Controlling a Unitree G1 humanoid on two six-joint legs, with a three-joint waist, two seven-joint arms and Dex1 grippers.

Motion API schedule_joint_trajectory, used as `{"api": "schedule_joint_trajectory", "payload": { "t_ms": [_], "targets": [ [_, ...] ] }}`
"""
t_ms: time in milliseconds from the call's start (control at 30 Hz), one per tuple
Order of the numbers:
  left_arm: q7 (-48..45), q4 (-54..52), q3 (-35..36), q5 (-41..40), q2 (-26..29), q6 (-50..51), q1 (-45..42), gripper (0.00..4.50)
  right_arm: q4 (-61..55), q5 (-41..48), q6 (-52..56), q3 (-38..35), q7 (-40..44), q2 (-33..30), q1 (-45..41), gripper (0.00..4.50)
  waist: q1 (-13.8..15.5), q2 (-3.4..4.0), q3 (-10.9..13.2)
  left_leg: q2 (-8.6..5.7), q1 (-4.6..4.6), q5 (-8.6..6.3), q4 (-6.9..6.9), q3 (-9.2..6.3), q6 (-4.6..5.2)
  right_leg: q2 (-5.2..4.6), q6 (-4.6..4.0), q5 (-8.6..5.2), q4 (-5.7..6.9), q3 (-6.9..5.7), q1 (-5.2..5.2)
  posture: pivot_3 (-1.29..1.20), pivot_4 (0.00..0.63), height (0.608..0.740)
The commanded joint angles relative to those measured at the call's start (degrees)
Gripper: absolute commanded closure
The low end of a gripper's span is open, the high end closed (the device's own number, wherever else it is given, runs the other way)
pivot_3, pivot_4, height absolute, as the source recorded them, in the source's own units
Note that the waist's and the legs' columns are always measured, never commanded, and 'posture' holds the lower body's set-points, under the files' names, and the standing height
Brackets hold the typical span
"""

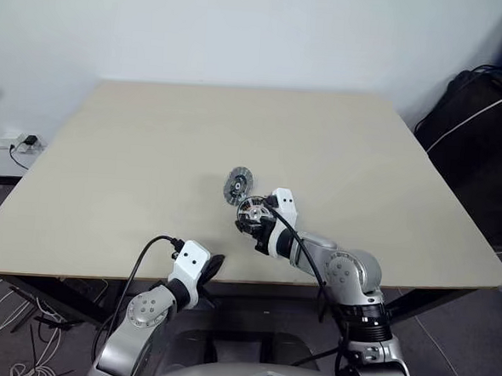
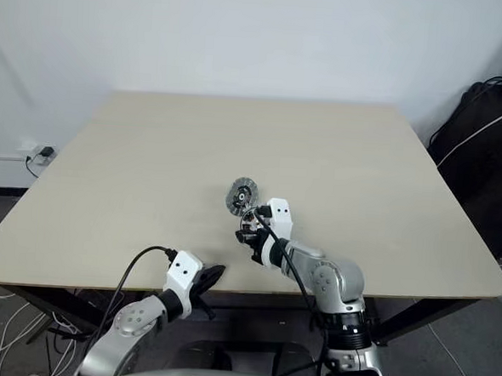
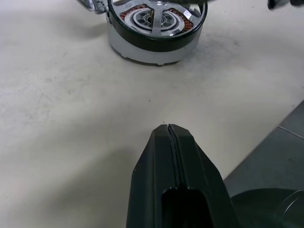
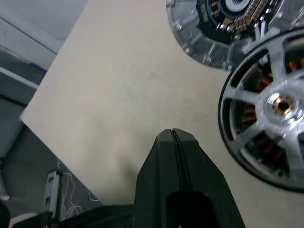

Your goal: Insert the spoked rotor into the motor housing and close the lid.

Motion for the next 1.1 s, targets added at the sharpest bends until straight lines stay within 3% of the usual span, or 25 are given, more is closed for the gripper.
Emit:
{"api": "schedule_joint_trajectory", "payload": {
  "t_ms": [33,700,1100],
  "targets": [
    [0.0,-1.7,0.2,-0.4,-0.2,-1.3,-0.5,4.5,1.5,-2.6,-2.8,-0.5,-0.5,0.4,-2.1,4.48,0.0,0.01,0.0,0.0,0.0,0.0,0.0,0.0,0.0,0.0,0.0,0.0,0.0,0.0,0.0,0.0,0.0,0.74],
    [-0.1,-0.8,0.4,-0.4,-0.2,-2.0,-1.1,4.5,11.8,-9.0,-8.5,-3.1,1.9,-0.1,-8.7,4.48,0.0,0.0,0.0,0.0,0.02,0.01,0.1,0.07,0.01,0.08,0.03,0.02,0.1,-0.02,0.03,0.0,0.0,0.74],
    [0.0,-1.3,0.5,-0.4,-0.1,-1.7,-0.8,4.5,11.2,-9.7,-9.4,-3.5,3.4,0.5,-8.7,4.48,-0.1,0.0,0.0,0.0,0.03,0.01,0.14,0.12,0.0,0.09,0.03,0.02,0.19,-0.01,0.01,0.0,0.0,0.74]
  ]
}}
